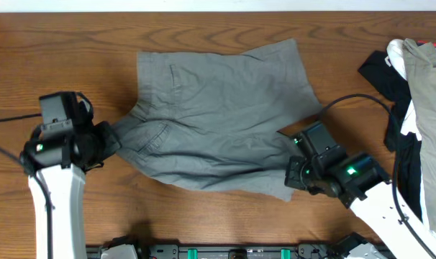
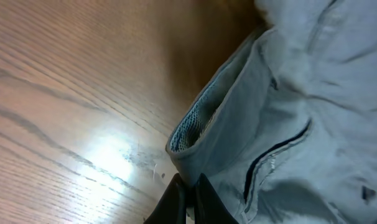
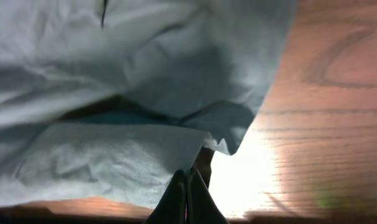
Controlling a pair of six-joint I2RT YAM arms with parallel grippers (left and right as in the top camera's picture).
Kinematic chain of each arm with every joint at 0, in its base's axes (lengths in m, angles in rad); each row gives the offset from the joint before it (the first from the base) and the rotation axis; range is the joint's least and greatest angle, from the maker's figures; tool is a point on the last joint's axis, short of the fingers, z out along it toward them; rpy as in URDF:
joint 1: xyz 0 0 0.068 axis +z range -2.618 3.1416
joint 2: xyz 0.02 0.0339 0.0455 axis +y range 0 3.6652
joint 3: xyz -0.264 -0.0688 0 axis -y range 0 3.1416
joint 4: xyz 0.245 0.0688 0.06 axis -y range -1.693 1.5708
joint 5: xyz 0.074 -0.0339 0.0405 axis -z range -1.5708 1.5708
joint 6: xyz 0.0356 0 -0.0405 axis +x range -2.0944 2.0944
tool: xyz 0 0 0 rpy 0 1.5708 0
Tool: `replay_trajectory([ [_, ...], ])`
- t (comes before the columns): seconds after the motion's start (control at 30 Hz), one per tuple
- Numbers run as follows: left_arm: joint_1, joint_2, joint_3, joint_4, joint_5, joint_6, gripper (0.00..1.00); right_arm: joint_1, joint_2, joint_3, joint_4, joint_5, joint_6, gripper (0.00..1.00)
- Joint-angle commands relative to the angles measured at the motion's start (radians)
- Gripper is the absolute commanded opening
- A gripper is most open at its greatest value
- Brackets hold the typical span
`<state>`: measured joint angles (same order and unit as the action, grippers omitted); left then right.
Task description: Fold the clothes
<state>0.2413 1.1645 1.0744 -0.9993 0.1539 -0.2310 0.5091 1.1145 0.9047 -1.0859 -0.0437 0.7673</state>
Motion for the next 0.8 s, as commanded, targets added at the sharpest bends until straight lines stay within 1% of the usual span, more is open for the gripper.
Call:
replay_trajectory([
  [0.0,0.005,-0.031,0.016,-0.018,-0.009,0.017,0.06,-0.066,-0.008,0.044,0.013,0.028,-0.048,0.01],
  [0.07,0.005,-0.035,0.016,-0.021,-0.009,0.026,0.06,-0.095,-0.008,0.059,0.024,0.029,-0.101,0.01],
  [0.23,0.005,-0.035,0.016,-0.029,-0.009,0.028,0.06,-0.127,-0.008,0.061,0.036,0.029,-0.147,0.01],
  [0.4,0.005,-0.036,0.018,-0.032,-0.009,0.028,0.06,-0.156,-0.008,0.085,0.140,-0.033,-0.245,0.01],
  [0.47,0.005,-0.036,0.027,-0.014,-0.009,0.028,0.06,-0.173,-0.007,0.106,0.174,-0.036,-0.245,0.01],
  [0.57,0.005,-0.036,0.058,0.039,0.007,0.033,0.06,-0.212,-0.005,0.135,0.235,-0.036,-0.240,0.01],
  [0.63,0.005,-0.036,0.079,0.096,0.048,0.056,0.06,-0.247,0.004,0.147,0.278,-0.036,-0.229,0.01],
  [0.77,0.005,-0.029,0.089,0.222,0.093,0.058,0.06,-0.331,0.033,0.157,0.407,-0.063,-0.218,0.01],
])
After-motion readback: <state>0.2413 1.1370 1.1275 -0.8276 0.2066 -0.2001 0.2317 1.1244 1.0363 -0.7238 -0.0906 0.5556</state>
